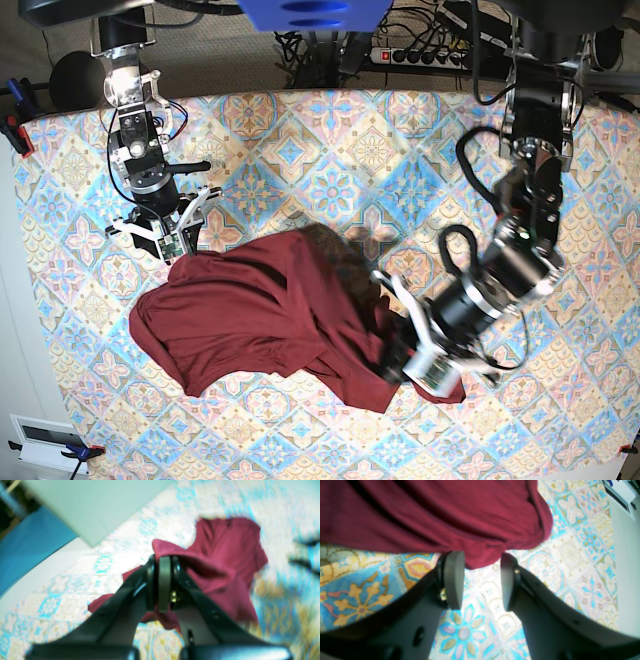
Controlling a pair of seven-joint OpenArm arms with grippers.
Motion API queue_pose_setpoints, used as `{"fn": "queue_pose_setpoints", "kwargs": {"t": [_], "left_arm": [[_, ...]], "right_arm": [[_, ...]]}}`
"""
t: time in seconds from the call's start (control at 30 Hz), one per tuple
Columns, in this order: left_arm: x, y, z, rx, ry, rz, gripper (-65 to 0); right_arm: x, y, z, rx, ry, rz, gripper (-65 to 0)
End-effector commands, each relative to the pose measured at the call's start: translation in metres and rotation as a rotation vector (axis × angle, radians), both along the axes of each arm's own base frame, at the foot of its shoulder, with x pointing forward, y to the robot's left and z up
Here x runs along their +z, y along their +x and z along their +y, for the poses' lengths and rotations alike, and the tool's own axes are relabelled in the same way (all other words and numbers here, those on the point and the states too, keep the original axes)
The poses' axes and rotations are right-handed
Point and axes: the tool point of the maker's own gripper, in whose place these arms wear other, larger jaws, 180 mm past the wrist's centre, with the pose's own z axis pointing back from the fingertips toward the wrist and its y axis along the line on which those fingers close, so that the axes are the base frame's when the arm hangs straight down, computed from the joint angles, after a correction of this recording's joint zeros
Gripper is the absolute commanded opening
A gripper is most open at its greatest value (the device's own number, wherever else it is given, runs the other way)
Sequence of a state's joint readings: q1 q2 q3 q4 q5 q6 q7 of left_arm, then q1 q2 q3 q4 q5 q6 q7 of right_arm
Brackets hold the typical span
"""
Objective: Layout the t-shirt on the table in an organized manner, then fold the t-shirt properly
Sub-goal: 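Drag the grasped fabric outward with the left gripper and release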
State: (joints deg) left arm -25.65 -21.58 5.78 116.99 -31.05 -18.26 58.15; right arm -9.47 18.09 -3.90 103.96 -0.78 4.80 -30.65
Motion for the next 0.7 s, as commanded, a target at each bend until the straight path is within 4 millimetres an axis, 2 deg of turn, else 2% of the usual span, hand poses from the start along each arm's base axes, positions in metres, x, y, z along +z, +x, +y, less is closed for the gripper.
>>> {"fn": "queue_pose_setpoints", "kwargs": {"t": [0.0,0.07,0.13,0.2,0.27,0.33,0.4,0.6,0.67], "left_arm": [[0.033,0.004,0.017,0.032,-0.041,-0.08,-65.0],[0.06,0.008,0.038,0.068,-0.102,-0.107,-65.0],[0.077,0.012,0.058,0.106,-0.14,-0.113,-65.0],[0.082,0.018,0.075,0.151,-0.155,-0.11,-65.0],[0.076,0.023,0.093,0.21,-0.119,-0.097,-65.0],[0.051,0.032,0.105,0.257,-0.076,-0.028,-64.1],[0.014,0.044,0.123,0.318,-0.021,0.066,-62.7],[-0.09,0.054,0.182,0.442,0.118,0.217,-58.6],[-0.117,0.055,0.204,0.482,0.16,0.228,-56.2]], "right_arm": [[0.017,0.007,0.0,0.008,-0.001,-0.057,-42.6],[0.016,0.006,0.0,0.009,-0.001,-0.055,-42.6],[0.015,0.005,0.003,0.015,0.001,-0.051,-42.6],[0.015,0.005,0.004,0.019,0.002,-0.052,-42.6],[0.016,0.005,0.005,0.023,0.003,-0.054,-42.6],[0.015,0.004,0.007,0.026,0.005,-0.053,-42.6],[0.013,0.002,0.016,0.049,0.01,-0.044,-42.6],[0.012,0.001,0.022,0.063,0.013,-0.042,-42.6],[0.011,0.001,0.021,0.063,0.013,-0.041,-42.4]]}}
